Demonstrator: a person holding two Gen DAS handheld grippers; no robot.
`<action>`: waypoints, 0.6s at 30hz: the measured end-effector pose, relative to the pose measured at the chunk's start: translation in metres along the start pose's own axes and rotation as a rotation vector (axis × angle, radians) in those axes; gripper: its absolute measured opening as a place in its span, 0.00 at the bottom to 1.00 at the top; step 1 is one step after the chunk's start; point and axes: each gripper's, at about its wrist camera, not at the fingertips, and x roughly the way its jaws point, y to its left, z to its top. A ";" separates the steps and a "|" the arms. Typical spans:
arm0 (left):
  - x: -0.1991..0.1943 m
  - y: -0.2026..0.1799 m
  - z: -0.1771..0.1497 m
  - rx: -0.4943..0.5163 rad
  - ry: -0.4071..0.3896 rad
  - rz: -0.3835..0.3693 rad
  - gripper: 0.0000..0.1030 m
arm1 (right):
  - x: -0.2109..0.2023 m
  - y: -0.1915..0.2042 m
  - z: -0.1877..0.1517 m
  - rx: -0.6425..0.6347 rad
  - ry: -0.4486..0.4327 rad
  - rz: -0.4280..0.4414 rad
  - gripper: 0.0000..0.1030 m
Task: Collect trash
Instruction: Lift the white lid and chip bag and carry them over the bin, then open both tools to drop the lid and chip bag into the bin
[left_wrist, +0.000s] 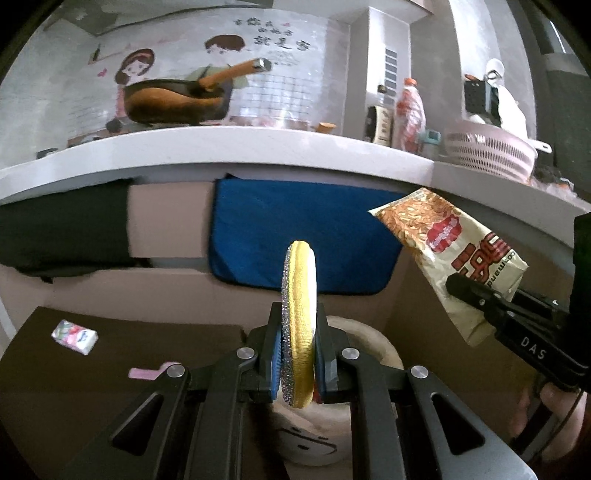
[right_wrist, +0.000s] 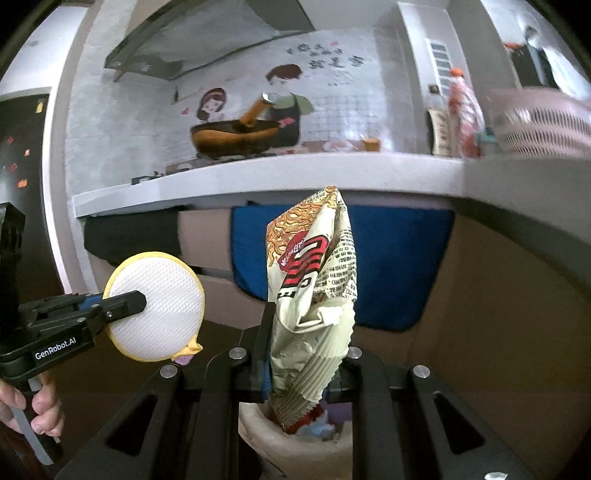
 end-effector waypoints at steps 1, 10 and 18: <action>0.008 -0.003 -0.002 -0.001 0.007 -0.006 0.14 | 0.002 -0.003 -0.003 0.006 0.005 -0.002 0.17; 0.059 -0.003 -0.024 -0.011 0.096 -0.007 0.14 | 0.037 -0.020 -0.026 0.027 0.079 -0.012 0.17; 0.089 0.005 -0.032 -0.004 0.127 0.009 0.14 | 0.067 -0.031 -0.043 0.070 0.128 0.001 0.18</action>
